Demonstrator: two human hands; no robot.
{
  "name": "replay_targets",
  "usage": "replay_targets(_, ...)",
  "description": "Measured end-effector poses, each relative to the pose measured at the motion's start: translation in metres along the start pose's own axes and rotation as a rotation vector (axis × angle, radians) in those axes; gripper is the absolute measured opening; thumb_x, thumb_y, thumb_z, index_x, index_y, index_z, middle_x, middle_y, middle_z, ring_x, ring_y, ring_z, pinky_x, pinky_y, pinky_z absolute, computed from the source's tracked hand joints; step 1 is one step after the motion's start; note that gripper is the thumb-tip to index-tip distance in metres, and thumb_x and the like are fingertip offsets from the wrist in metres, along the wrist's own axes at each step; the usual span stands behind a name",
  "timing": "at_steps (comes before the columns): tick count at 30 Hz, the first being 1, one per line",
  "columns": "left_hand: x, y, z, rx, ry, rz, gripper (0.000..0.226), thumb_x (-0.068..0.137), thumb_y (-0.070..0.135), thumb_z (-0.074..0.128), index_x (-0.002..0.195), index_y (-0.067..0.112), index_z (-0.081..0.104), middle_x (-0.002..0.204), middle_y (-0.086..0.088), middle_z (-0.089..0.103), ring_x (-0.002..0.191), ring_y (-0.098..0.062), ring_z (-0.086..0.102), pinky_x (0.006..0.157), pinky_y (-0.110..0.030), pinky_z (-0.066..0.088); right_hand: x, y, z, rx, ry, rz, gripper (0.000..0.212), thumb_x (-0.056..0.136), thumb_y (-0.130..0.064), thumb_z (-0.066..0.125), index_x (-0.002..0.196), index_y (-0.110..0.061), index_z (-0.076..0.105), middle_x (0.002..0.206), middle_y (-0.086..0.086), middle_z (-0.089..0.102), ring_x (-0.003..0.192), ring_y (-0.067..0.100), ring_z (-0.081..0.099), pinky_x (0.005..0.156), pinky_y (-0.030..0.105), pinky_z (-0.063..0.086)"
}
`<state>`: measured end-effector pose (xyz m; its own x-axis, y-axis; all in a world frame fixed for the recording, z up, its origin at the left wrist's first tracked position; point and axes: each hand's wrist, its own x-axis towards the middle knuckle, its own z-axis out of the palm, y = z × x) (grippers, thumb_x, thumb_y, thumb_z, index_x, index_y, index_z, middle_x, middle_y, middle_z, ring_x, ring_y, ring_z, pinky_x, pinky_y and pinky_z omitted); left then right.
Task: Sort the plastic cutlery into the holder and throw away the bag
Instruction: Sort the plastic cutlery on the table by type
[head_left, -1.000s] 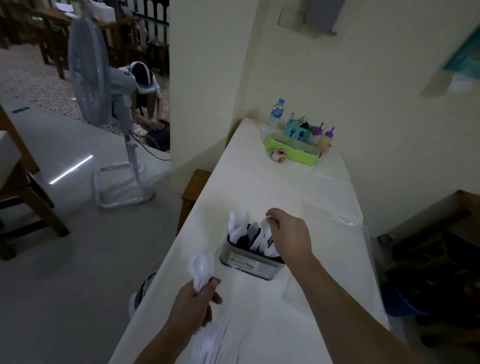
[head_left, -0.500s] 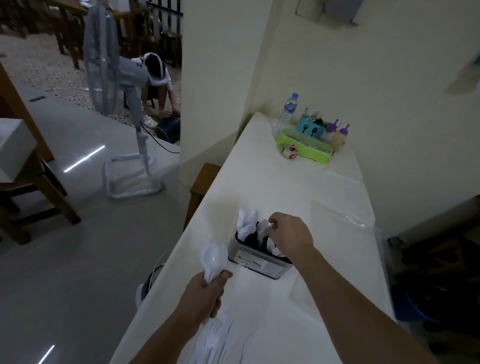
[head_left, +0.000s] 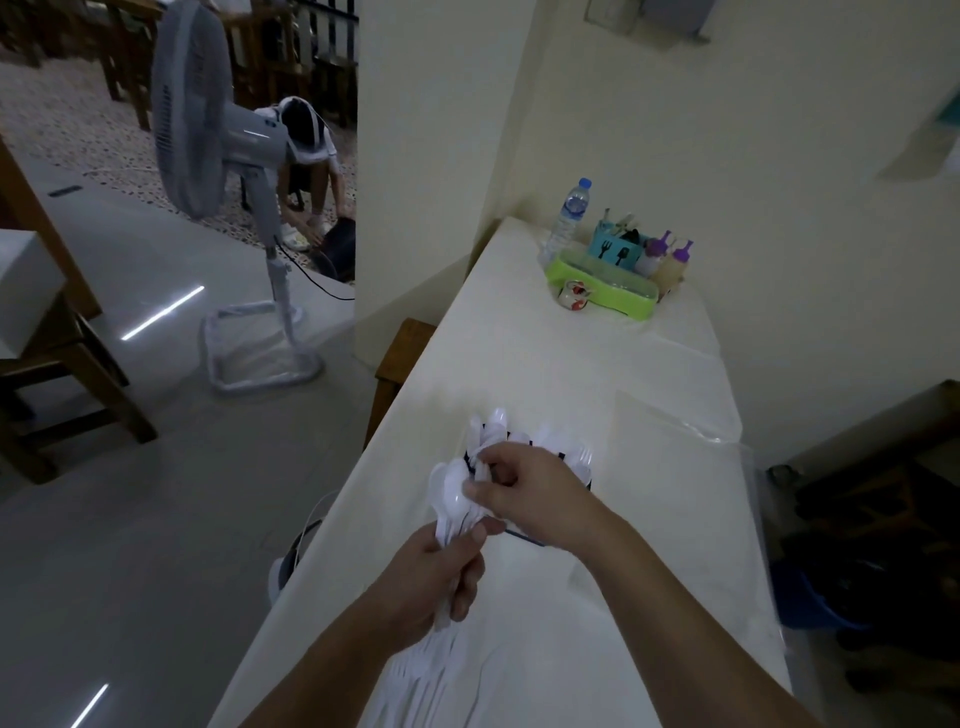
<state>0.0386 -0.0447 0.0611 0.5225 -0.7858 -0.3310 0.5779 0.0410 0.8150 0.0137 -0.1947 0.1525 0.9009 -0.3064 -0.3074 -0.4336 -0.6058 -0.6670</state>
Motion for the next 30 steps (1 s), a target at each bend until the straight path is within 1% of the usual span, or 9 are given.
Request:
replay_targets(3,-0.002,0.001,0.002,0.015,-0.011,0.002,0.032,0.094,0.032,0.056,0.111,0.008,0.068,0.061,-0.006,0.049,0.044,-0.017,0.042,0.043,-0.025,0.036,-0.005,0.005,0.004,0.183,0.008,0.026,0.019,0.082,-0.03,0.07,0.094,-0.016,0.066,0.077,0.005,0.071,0.071,0.019,0.068,0.077,0.048,0.058)
replay_targets(6,-0.003,-0.002,0.004,0.021,0.019,-0.009,0.042,0.093,0.039,0.054,0.114,0.004,0.064,0.061,-0.004,0.05,0.045,-0.015,0.042,0.045,-0.025,0.038,-0.011,0.006,-0.002,0.33,-0.026,0.043,0.019,0.087,-0.009,0.064,0.105,-0.009,0.068,0.086,0.022,0.069,0.072,0.02,0.064,0.066,0.034,0.052)
replay_targets(8,-0.003,-0.002,0.005,0.011,0.033,-0.02,0.048,0.088,0.044,0.054,0.113,0.004,0.063,0.061,-0.003,0.049,0.046,-0.014,0.04,0.045,-0.024,0.036,-0.014,0.008,-0.004,0.365,-0.012,0.077,0.027,0.087,0.0,0.057,0.107,-0.012,0.07,0.079,0.011,0.069,0.068,0.015,0.062,0.054,0.019,0.048)
replay_targets(11,-0.003,-0.002,0.008,-0.001,0.011,-0.007,0.055,0.084,0.047,0.056,0.115,0.001,0.061,0.061,-0.003,0.048,0.046,-0.014,0.039,0.045,-0.024,0.035,-0.018,0.009,-0.005,0.385,0.026,0.099,0.036,0.085,0.006,0.052,0.11,-0.013,0.07,0.084,0.003,0.071,0.063,0.005,0.063,0.047,0.012,0.044)
replay_targets(14,-0.003,-0.004,0.008,0.045,0.015,0.015,0.058,0.085,0.048,0.056,0.116,-0.001,0.059,0.061,-0.002,0.047,0.046,-0.014,0.039,0.046,-0.023,0.035,-0.019,0.011,-0.004,0.357,0.055,0.088,0.031,0.085,0.001,0.054,0.106,-0.015,0.072,0.077,-0.004,0.07,0.062,0.004,0.063,0.048,0.014,0.045)
replay_targets(19,-0.007,-0.009,0.009,0.294,0.054,0.072,0.039,0.093,0.049,0.052,0.106,0.016,0.07,0.061,-0.003,0.048,0.046,-0.013,0.041,0.045,-0.025,0.035,-0.018,0.018,-0.006,-0.031,0.089,0.097,0.018,0.089,-0.017,0.055,0.088,-0.017,0.073,0.061,-0.006,0.066,0.051,0.006,0.062,0.05,0.022,0.047)
replay_targets(24,-0.012,-0.017,0.001,0.26,0.23,0.009,0.033,0.1,0.038,0.046,0.102,0.015,0.069,0.064,-0.003,0.063,0.043,-0.014,0.043,0.042,-0.024,0.034,-0.006,0.027,-0.046,-0.162,0.424,0.098,0.019,0.087,-0.016,0.057,0.088,-0.021,0.076,0.083,0.002,0.076,0.079,0.022,0.071,0.078,0.033,0.056)
replay_targets(27,-0.011,-0.024,-0.01,0.192,0.357,-0.074,0.034,0.1,0.037,0.048,0.1,0.01,0.068,0.058,-0.002,0.055,0.043,-0.012,0.04,0.04,-0.023,0.032,-0.002,0.025,-0.076,-0.162,0.65,0.026,0.019,0.091,-0.014,0.057,0.096,-0.017,0.075,0.092,0.003,0.076,0.088,0.022,0.069,0.078,0.026,0.048)
replay_targets(30,-0.008,-0.028,-0.014,0.123,0.393,-0.117,0.034,0.099,0.036,0.05,0.1,0.007,0.068,0.058,-0.001,0.047,0.044,-0.011,0.036,0.042,-0.024,0.03,0.008,0.023,-0.082,-0.266,0.708,-0.046,0.019,0.094,-0.015,0.057,0.103,-0.016,0.074,0.101,0.003,0.076,0.095,0.023,0.068,0.079,0.022,0.042)
